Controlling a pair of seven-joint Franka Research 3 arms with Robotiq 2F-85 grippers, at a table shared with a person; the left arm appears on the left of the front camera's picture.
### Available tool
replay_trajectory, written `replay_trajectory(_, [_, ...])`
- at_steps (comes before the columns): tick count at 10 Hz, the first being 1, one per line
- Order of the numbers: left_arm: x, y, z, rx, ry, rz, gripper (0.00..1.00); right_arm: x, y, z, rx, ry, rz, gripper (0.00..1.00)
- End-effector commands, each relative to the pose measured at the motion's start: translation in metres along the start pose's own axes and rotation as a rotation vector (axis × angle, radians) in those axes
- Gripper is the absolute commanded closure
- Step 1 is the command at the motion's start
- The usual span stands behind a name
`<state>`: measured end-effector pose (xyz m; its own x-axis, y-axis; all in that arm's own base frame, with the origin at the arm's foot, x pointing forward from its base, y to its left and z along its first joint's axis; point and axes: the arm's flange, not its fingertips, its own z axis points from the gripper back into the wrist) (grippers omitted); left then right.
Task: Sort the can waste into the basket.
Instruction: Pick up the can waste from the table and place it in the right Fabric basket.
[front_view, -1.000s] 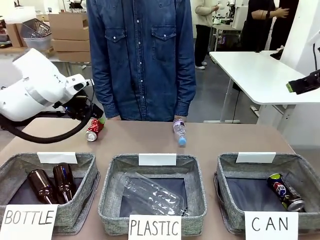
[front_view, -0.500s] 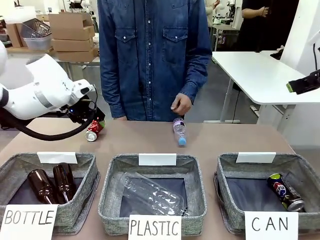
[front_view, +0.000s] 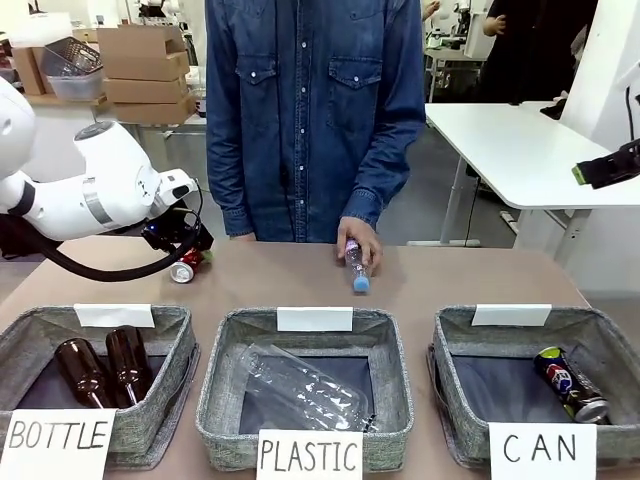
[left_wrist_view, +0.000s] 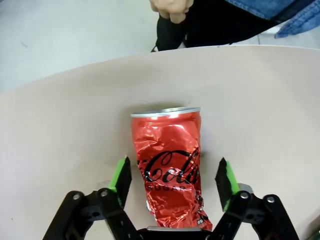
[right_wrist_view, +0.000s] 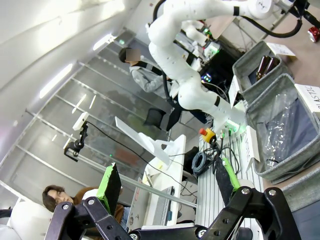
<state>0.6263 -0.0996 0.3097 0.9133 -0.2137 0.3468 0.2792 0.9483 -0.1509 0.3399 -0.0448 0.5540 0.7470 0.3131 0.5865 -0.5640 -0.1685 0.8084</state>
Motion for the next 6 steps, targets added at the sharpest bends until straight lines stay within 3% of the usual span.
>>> replay_trajectory(1, [0.0,0.0009,0.0052,0.021,0.002,0.02,1.0,-0.0011,0.0016,0.005,-0.004,0.021,0.015,0.0])
replay_trajectory(2, [-0.001,0.0013,0.0051,0.023,0.005,0.02,0.61,-0.0011,0.0016,0.005,-0.004,0.021,0.015,0.0])
replay_trajectory(3, [-0.0019,0.0028,0.0057,0.023,0.004,0.018,1.0,-0.0011,0.0016,0.005,-0.004,0.021,0.015,0.0])
replay_trajectory(6, [-0.0045,0.0076,0.0135,0.025,-0.003,0.024,1.0,-0.0011,0.0016,0.005,-0.004,0.021,0.015,0.0])
